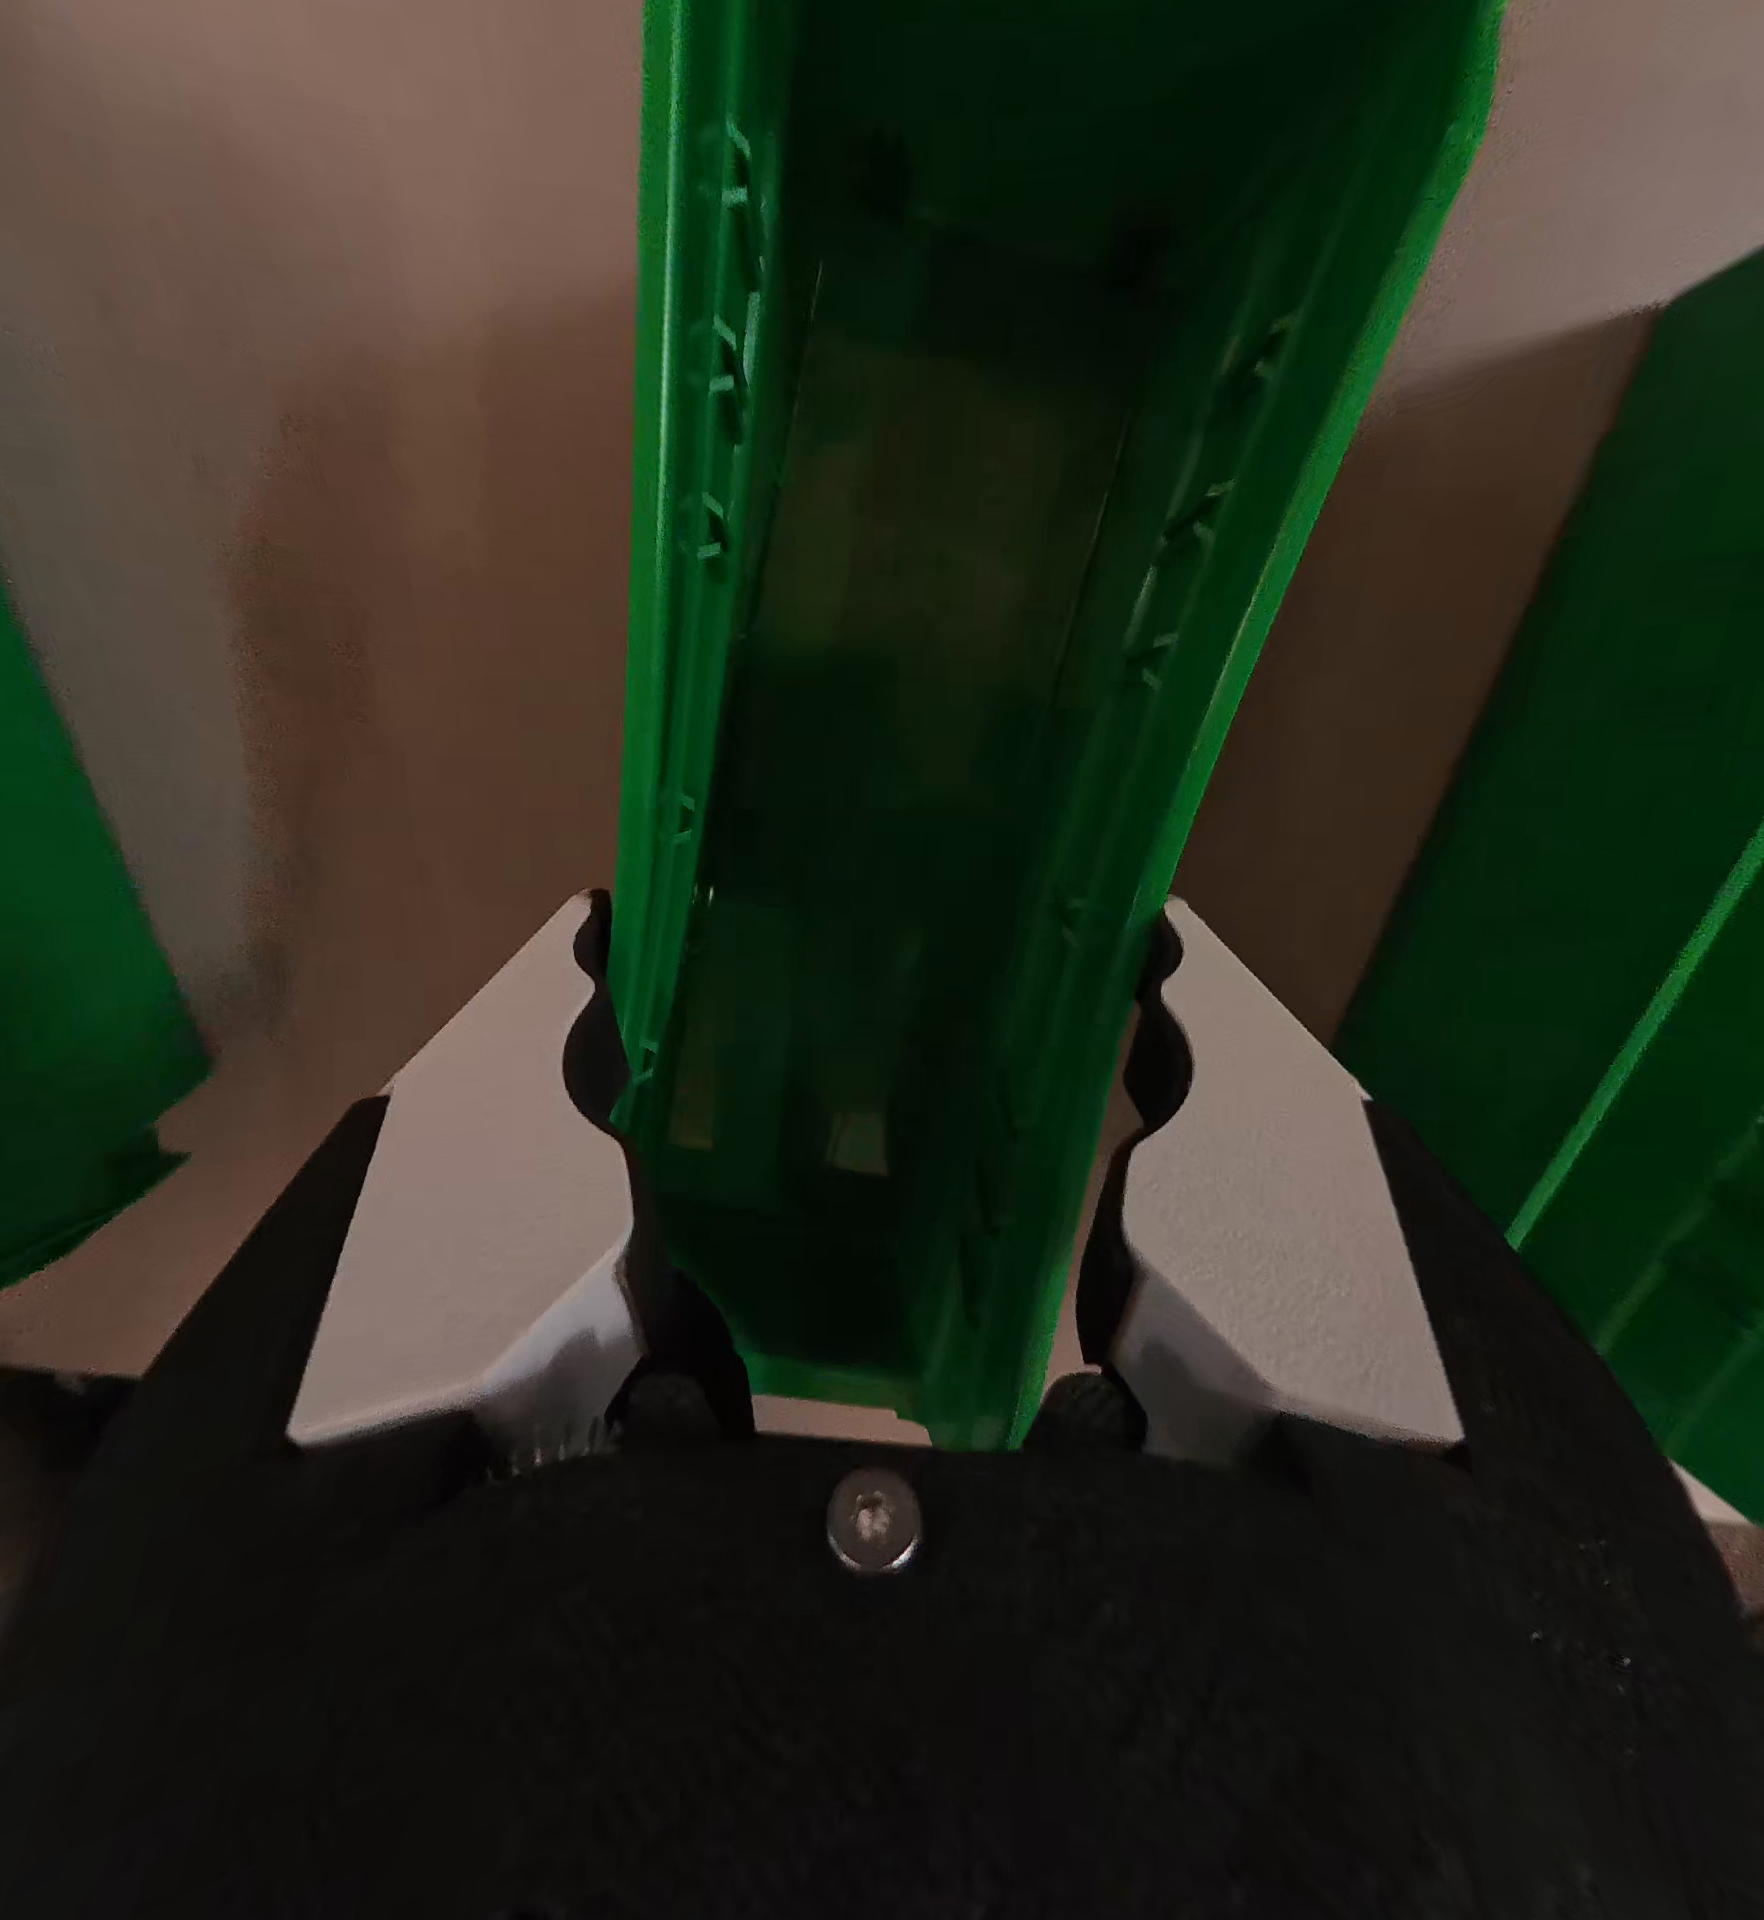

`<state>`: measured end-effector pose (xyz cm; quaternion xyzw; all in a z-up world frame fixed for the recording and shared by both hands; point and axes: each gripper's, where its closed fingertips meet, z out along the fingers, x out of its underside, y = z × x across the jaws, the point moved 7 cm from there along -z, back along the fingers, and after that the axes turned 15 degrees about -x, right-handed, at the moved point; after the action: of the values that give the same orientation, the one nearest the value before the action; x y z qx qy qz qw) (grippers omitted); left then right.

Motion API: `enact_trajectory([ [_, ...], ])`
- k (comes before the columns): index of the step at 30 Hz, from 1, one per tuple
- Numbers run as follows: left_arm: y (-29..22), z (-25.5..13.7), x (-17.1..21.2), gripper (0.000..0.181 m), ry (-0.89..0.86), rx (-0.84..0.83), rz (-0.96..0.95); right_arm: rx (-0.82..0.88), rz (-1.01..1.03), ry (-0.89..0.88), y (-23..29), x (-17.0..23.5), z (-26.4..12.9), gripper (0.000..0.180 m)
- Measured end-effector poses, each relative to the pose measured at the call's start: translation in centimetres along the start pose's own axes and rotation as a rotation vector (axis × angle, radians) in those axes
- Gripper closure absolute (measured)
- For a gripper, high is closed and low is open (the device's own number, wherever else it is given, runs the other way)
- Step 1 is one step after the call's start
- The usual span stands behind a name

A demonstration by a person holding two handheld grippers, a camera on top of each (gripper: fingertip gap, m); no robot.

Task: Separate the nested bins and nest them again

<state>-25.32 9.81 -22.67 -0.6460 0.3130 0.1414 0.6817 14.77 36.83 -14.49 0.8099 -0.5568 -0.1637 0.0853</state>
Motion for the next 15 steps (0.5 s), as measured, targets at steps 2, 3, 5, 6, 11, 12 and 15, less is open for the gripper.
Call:
enact_trajectory([
  [2,0.0,0.0,0.0,0.035,0.001,0.001,-0.003,0.014,-0.038,-0.001,2.3,-0.5,-1.7,0.079],
  [3,0.0,0.0,0.0,0.035,0.003,0.002,-0.004,0.023,-0.061,-0.008,3.8,-0.9,-2.7,0.079],
  [5,0.0,0.0,0.0,0.034,0.003,0.003,-0.004,0.017,-0.103,-0.027,7.2,-1.6,-4.8,0.079],
  [6,0.0,0.0,0.0,0.035,0.002,0.004,-0.004,-0.002,-0.124,-0.040,9.2,-1.9,-5.8,0.079],
  [11,0.0,0.0,0.0,0.035,0.000,0.011,-0.007,-0.155,-0.233,-0.101,18.9,-2.8,-8.0,0.079],
  [12,0.0,0.0,0.0,0.035,0.002,0.010,-0.008,-0.176,-0.254,-0.104,20.7,-2.8,-7.9,0.079],
  [15,0.0,0.0,0.0,0.035,0.008,0.010,-0.008,-0.198,-0.314,-0.079,25.4,-2.5,-6.5,0.079],
])
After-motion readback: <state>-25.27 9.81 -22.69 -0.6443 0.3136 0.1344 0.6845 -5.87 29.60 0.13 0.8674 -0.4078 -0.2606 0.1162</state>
